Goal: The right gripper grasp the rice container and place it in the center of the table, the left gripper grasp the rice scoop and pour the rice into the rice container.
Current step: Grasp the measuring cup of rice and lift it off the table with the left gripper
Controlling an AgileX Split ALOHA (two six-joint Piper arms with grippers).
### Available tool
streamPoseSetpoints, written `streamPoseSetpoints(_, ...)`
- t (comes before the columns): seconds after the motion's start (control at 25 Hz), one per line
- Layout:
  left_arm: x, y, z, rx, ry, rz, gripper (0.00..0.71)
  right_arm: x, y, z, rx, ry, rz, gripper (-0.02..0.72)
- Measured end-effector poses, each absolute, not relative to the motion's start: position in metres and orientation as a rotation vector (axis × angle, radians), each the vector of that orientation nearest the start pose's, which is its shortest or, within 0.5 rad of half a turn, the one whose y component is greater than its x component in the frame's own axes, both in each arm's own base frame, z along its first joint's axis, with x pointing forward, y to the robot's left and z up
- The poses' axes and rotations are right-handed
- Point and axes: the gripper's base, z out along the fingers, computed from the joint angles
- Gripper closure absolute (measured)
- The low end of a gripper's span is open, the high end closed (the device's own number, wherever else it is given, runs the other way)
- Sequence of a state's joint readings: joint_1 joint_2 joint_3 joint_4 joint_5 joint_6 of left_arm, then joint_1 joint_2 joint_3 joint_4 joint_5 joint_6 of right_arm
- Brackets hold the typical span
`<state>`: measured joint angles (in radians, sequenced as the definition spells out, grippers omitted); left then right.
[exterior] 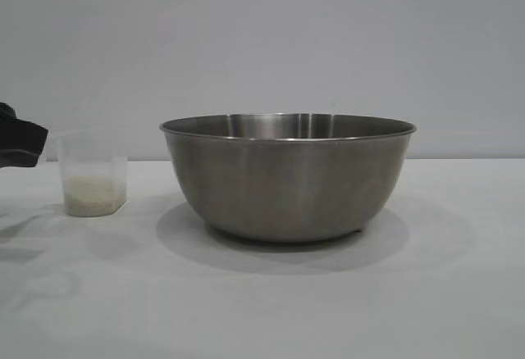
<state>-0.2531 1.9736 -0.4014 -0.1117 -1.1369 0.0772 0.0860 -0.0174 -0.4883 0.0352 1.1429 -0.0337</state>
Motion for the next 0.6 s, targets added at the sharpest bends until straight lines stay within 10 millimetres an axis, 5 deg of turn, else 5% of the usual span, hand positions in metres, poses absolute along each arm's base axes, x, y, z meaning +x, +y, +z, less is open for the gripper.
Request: streamPoseSetpoints(0.6, 0.289, -0.065, 0.077, 0.203, 1.901, -0.051, 0.483, -0.010, 0.002, 0.267, -0.130, 2.117, 0.074, 0.318)
